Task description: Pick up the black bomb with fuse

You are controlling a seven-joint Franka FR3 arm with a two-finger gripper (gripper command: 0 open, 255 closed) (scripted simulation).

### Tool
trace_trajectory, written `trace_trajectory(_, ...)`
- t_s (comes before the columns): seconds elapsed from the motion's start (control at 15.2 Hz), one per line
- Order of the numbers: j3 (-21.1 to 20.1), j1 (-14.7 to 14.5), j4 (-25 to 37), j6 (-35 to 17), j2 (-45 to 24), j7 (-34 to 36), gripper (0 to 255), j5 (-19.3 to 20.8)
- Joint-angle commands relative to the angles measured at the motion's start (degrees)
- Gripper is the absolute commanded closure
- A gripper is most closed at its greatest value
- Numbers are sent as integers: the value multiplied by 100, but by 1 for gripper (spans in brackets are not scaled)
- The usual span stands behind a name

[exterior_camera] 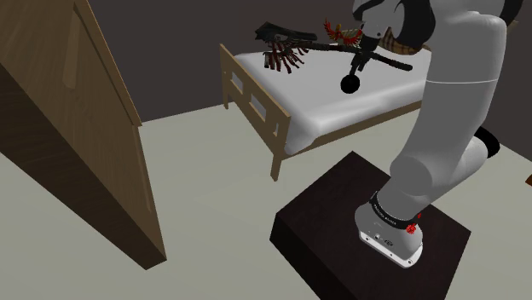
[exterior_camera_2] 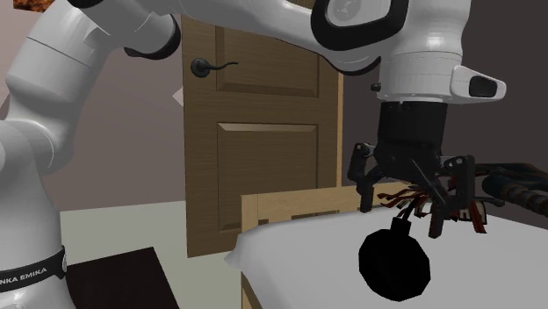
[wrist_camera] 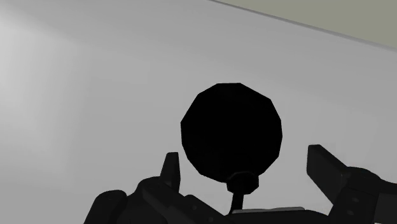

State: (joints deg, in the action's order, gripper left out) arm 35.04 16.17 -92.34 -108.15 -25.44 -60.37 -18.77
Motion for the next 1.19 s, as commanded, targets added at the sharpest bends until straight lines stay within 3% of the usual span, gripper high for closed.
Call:
trace_trajectory(0.0, -4, 6, -5, -20, -15, -8, 255, -10)
trace_trajectory(0.59, -4, 4, -7, -22, -14, -6, 255, -10)
trace_trajectory(1.12, 57, 10, 403, 509, 142, 103, 255, 113)
